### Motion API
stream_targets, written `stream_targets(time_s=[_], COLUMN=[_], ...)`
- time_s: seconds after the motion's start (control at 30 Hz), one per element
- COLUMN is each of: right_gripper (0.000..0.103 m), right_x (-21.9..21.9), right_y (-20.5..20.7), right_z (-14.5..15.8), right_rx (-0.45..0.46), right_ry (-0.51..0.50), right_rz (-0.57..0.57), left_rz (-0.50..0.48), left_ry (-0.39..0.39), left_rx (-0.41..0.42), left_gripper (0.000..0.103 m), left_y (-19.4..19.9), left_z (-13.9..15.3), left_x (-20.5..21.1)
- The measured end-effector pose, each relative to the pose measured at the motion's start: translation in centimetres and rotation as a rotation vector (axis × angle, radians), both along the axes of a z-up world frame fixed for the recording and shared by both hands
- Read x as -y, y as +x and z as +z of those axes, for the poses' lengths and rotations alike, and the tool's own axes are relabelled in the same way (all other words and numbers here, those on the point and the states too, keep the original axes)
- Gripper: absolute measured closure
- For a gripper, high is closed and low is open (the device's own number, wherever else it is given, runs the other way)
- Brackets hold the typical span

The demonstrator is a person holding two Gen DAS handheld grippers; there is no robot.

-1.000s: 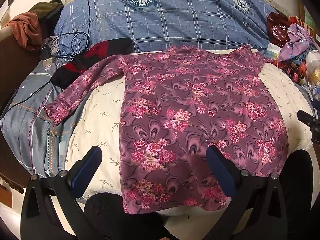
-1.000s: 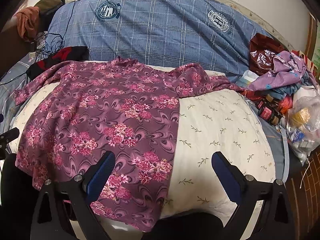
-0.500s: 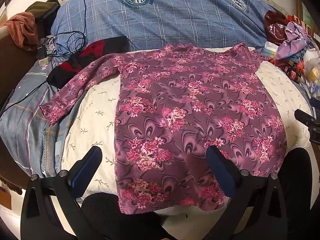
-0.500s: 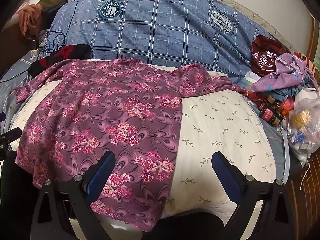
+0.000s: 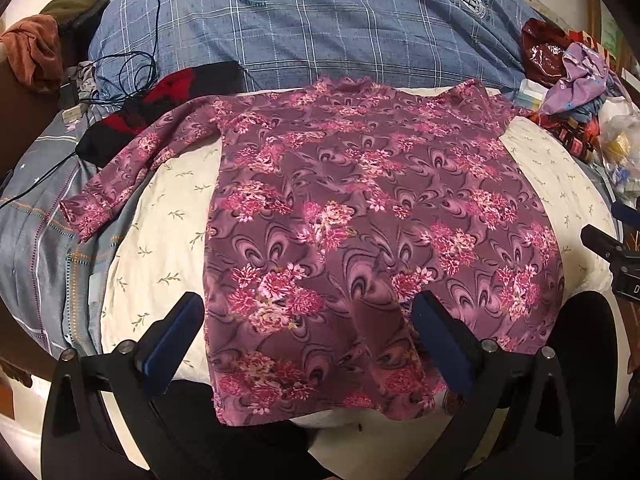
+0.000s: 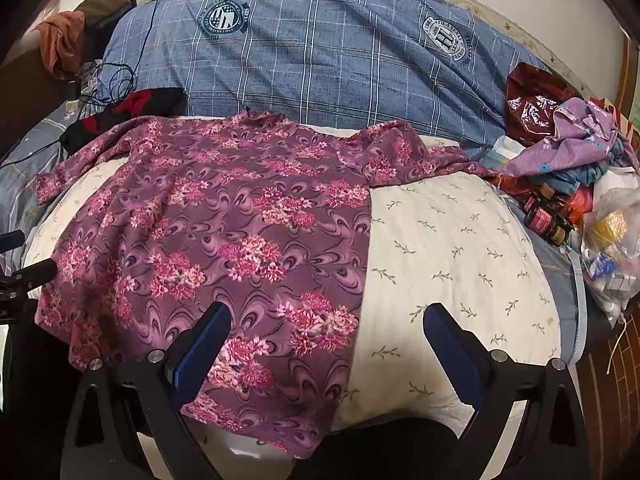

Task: Fold small clothes

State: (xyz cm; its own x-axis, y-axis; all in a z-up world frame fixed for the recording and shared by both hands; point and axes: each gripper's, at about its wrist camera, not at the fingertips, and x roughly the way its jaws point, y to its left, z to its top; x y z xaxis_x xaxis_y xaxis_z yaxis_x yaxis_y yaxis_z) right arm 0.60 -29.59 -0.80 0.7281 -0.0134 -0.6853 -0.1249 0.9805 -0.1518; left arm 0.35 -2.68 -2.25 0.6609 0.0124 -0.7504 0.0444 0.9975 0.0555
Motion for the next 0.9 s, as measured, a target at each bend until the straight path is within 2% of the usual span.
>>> stream_targets(time_s=[0.5,0.63,0.8,0.9], right_gripper=[0.005,0.005,0.007,0.007], right_x=[1.0,2.1,5.0,6.9], right_y=[1.1,2.2,3.9,4.8], right_z=[-0.1,-0.9,-2.4,-3.4], right_rx=[-0.01,-0.043,-0.104,-0.127], right_ry=[0.011,0.057,0.169,0.238], right_rz=[-0.029,-0.05,-0.103,-0.141], left_rz=[0.012,0.031,0.162,0.235], left_ry=[-0.025,-0.05,-0.119,-0.095], left_rx=[-0.027,-0.052,-0.08,-0.146], left_gripper=[0.0,0.0,0.0,0.0], left_y=[1.1,2.0,4.3,6.1], left_z=[-0.4,-0.4,0.4,-0.1], left_x=[-0.3,-1.4,-6.9,-10.0])
